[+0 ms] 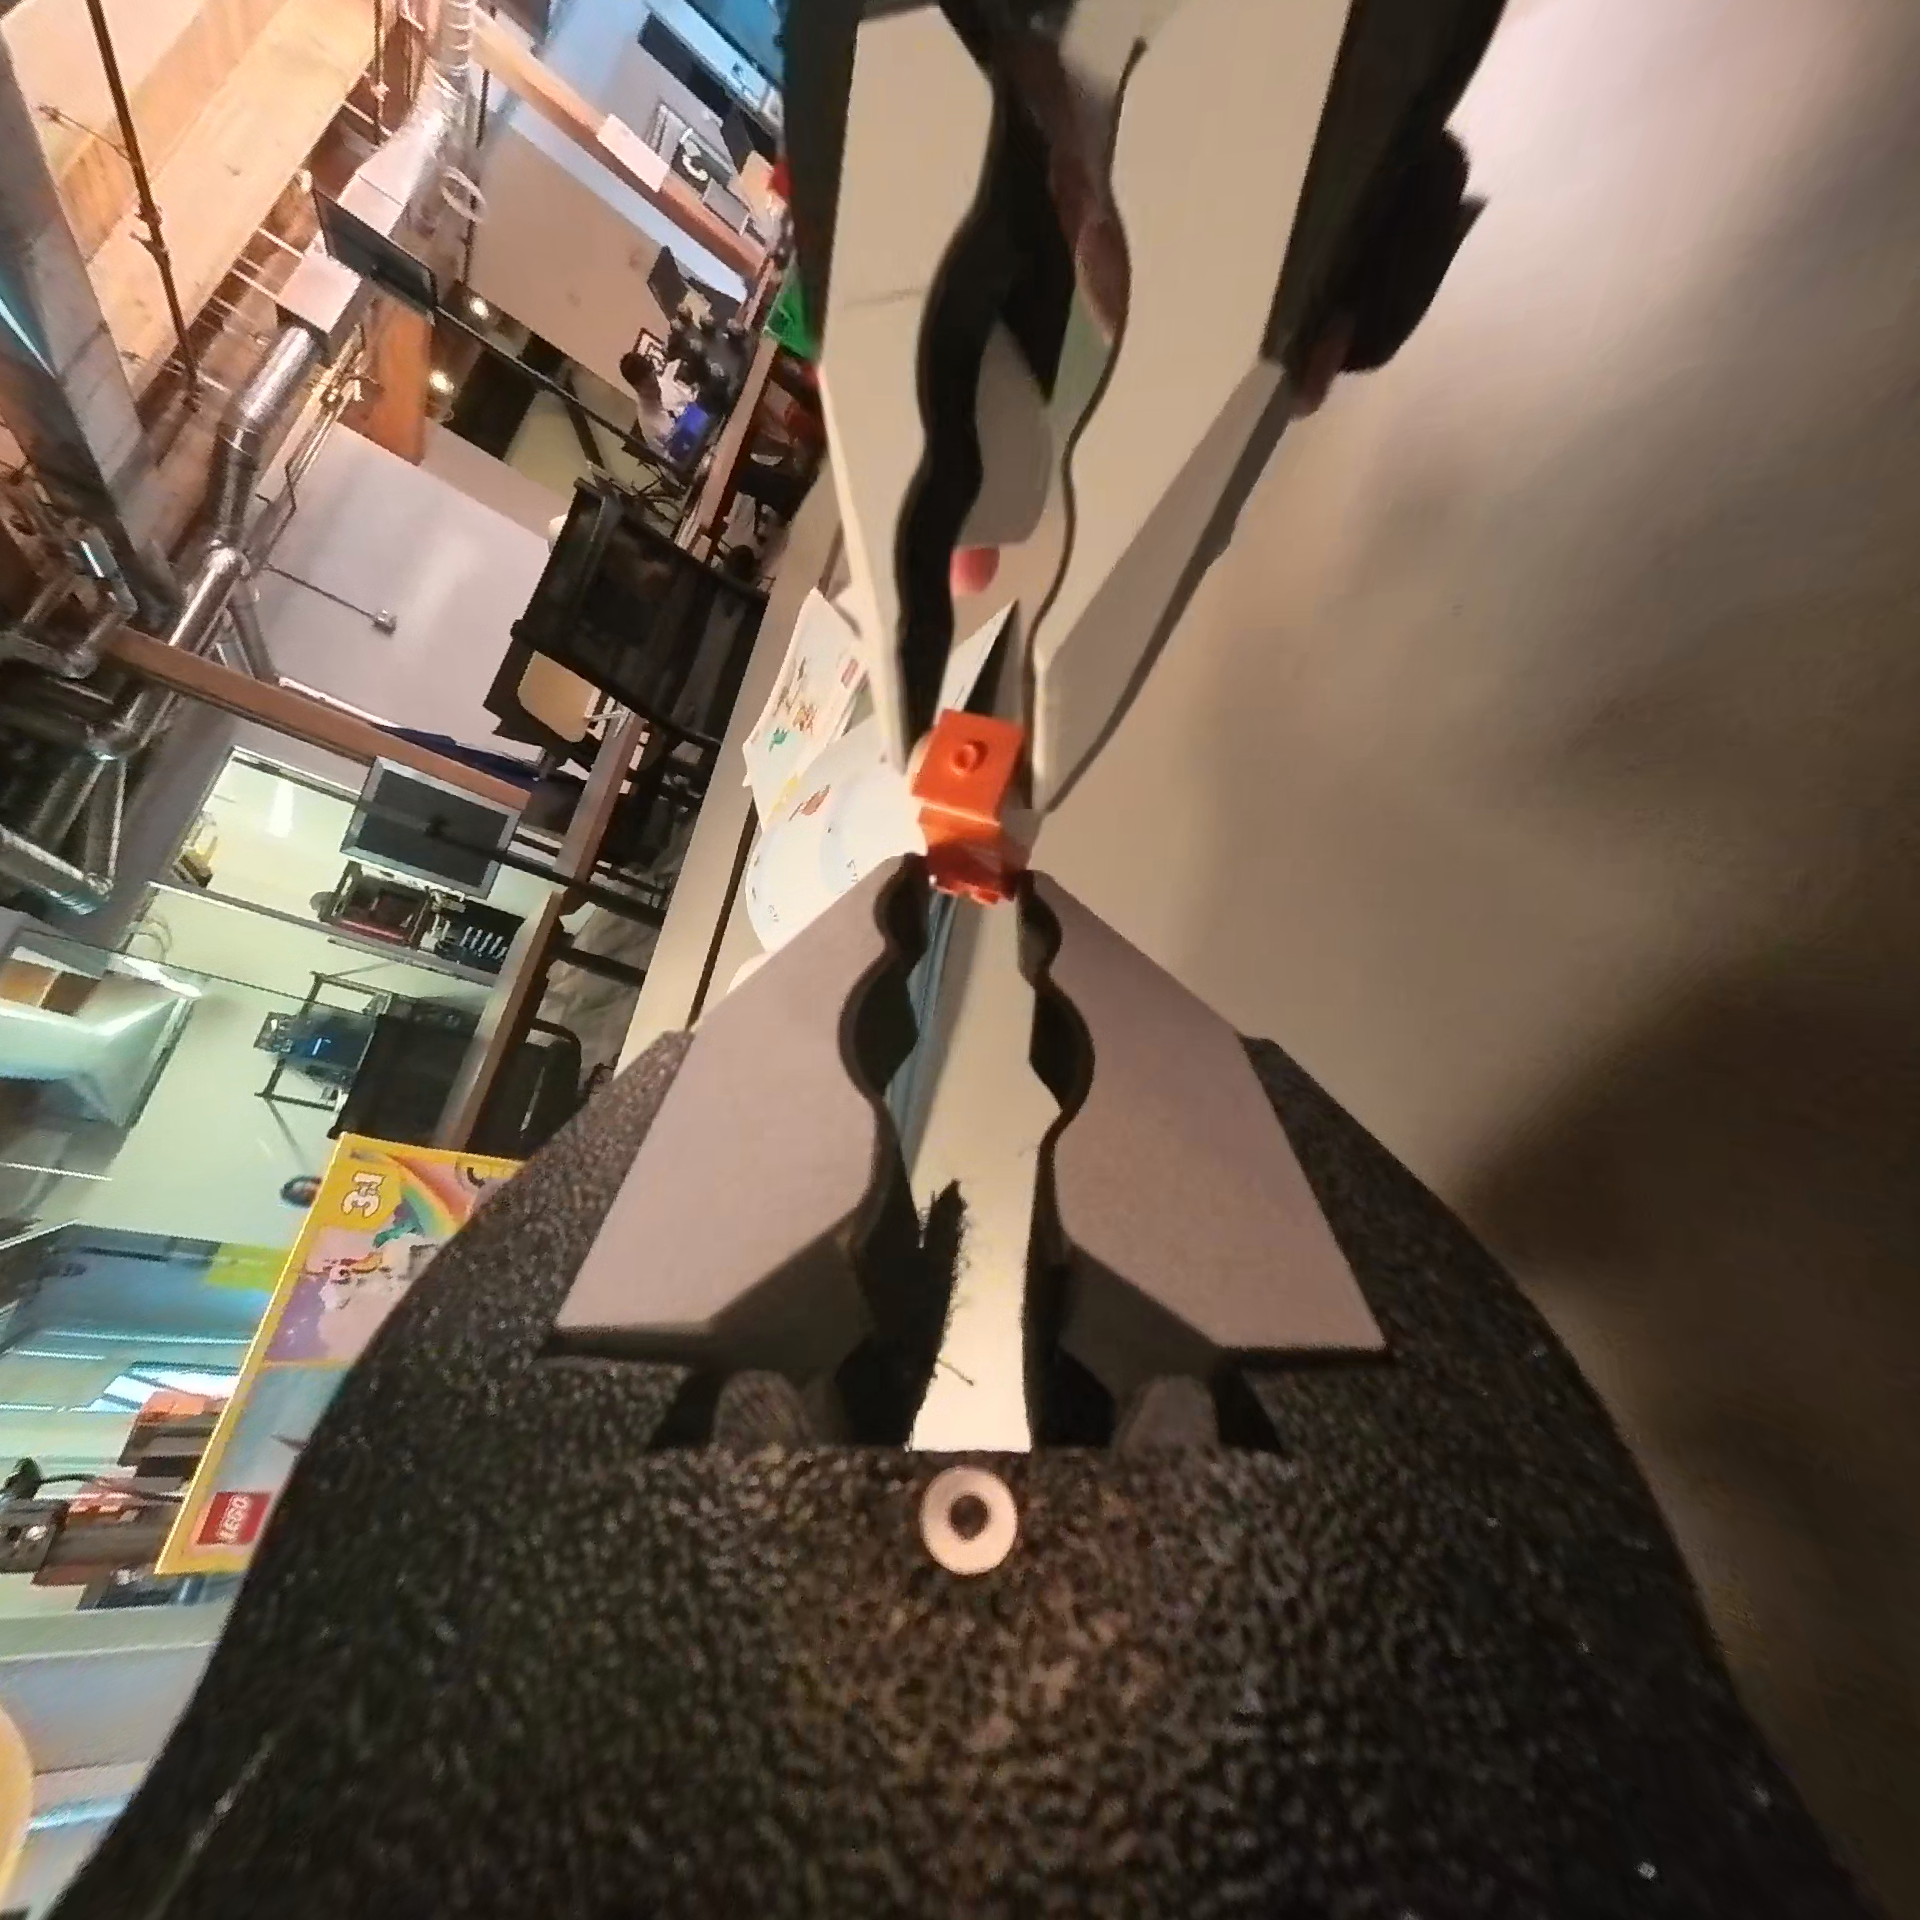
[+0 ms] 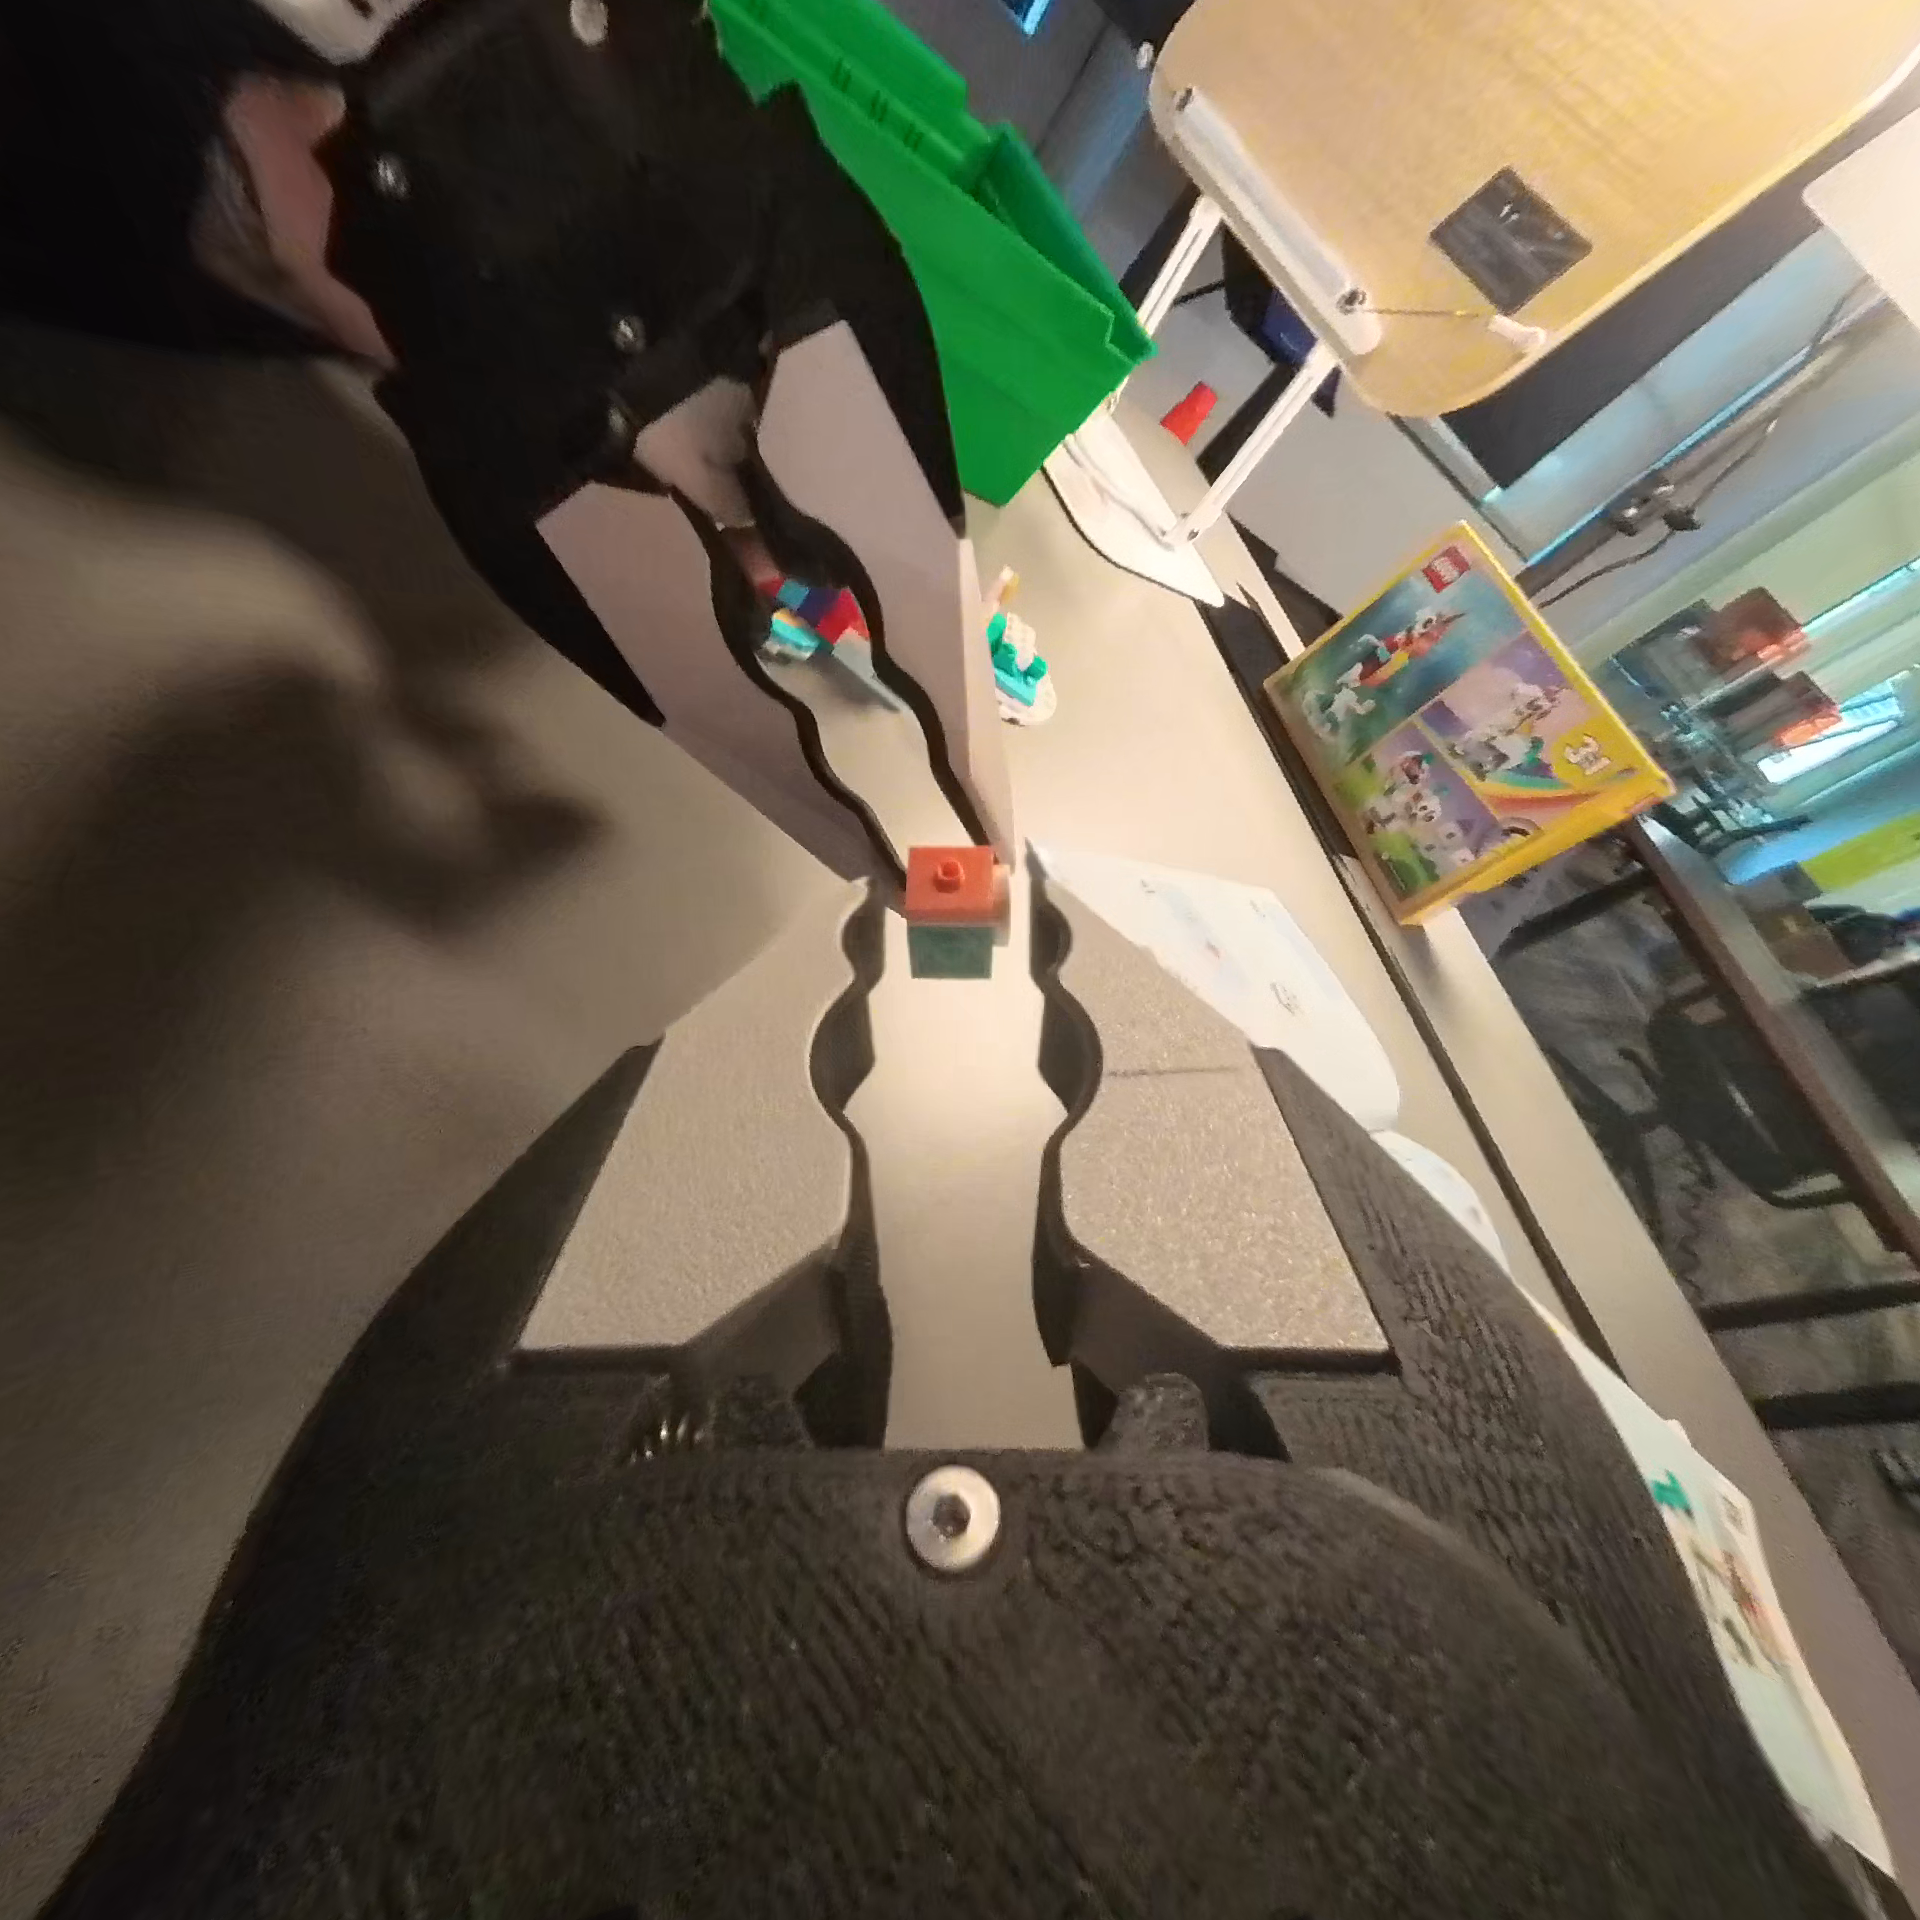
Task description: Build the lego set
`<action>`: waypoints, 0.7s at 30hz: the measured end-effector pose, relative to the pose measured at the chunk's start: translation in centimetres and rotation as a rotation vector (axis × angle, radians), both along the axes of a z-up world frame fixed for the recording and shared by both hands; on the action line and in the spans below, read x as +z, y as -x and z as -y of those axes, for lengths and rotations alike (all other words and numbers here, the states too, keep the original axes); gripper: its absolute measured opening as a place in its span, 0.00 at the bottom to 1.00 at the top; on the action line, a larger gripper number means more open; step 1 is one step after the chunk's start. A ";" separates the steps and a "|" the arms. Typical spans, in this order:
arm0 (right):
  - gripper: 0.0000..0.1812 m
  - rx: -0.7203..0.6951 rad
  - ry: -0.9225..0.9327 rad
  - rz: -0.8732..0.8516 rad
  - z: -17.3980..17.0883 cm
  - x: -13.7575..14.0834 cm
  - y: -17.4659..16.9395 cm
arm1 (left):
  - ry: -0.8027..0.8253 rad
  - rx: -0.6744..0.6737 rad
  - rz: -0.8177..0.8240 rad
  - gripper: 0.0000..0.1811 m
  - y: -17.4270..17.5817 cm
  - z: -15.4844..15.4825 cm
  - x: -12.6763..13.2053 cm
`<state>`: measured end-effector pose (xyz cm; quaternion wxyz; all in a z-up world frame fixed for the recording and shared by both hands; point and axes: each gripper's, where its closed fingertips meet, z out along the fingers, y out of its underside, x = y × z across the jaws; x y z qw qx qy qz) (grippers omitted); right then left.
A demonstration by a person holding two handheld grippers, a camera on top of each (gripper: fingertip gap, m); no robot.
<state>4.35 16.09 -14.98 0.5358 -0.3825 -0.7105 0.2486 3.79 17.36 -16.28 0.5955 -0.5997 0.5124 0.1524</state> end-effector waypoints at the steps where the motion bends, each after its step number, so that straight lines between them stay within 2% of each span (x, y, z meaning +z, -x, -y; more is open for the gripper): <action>1: 0.11 -0.001 0.012 0.005 0.0 -0.2 0.0 | 0.005 0.000 0.000 0.08 0.0 0.0 0.0; 4: 0.11 0.004 0.185 0.009 -0.2 -0.4 -0.1 | 0.029 -0.017 0.011 0.08 0.0 0.2 0.0; 8: 0.11 0.020 0.636 -0.036 -0.5 0.7 -0.1 | 0.079 -0.029 0.171 0.10 -0.1 0.4 1.4; 11: 0.11 0.070 0.965 -0.136 -0.8 2.8 0.0 | 0.048 -0.033 0.294 0.32 -0.3 0.4 3.2; 13: 0.11 0.115 1.111 -0.194 -0.7 3.9 0.1 | 0.025 -0.006 0.309 0.39 -0.5 -0.1 3.5; 15: 0.11 0.159 1.238 -0.237 -0.5 4.6 0.2 | -0.041 0.031 0.308 0.37 -0.5 -0.5 4.1; 18: 0.11 0.187 1.379 -0.265 -0.4 4.9 0.4 | -0.210 0.086 0.273 0.22 0.0 -0.7 5.8; 21: 0.11 0.223 1.468 -0.294 -0.5 5.4 0.3 | -0.289 0.105 0.231 0.15 0.1 -0.5 6.4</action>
